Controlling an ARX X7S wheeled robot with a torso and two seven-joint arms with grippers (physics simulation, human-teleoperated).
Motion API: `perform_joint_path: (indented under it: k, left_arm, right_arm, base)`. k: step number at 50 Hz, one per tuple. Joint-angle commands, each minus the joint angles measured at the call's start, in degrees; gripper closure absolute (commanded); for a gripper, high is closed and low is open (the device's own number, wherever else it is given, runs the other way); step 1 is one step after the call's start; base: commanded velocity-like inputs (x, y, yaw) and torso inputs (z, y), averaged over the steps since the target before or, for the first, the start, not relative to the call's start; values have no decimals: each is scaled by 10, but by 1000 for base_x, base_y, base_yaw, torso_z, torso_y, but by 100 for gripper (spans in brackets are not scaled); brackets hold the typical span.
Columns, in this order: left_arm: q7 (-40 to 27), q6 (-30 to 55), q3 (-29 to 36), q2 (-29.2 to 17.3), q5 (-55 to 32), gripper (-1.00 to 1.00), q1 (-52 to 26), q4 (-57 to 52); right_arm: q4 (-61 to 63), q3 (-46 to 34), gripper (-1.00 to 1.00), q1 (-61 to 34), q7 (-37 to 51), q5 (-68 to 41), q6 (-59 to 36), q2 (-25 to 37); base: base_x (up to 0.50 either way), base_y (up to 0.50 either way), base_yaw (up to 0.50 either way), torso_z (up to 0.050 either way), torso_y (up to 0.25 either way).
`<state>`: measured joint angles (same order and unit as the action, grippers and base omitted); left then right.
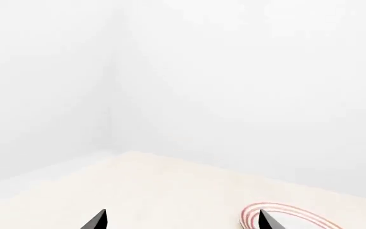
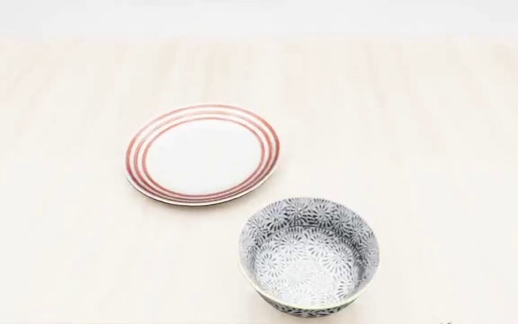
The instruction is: Put the bowl on the plate.
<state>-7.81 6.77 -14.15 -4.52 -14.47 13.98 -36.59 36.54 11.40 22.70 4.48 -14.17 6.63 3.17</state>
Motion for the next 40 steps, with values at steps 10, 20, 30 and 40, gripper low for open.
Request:
perform_joint_path:
  k: [10, 20, 30, 40]
  left_arm:
    - [-34, -17, -58, -16, -39, -100, 49, -79]
    - [-46, -22, -56, -21, -41, -100, 49, -75]
    - [-55, -25, -57, -27, -48, -100, 51, -72]
    - [-62, -29, -58, -33, -55, -100, 54, -71]
  right_arm:
    - [51, 31, -100, 58, 44, 1, 68, 8]
    - [46, 38, -100, 57, 75, 63, 67, 7]
    - [40, 40, -100, 55, 92, 34, 70, 13]
    - [49, 29, -100, 47, 112, 43, 12, 28]
  base:
    - [500, 0, 0, 0, 0]
    - [300, 0, 0, 0, 0]
    - [0, 371, 0, 0, 0]
    - [0, 0, 0, 0, 0]
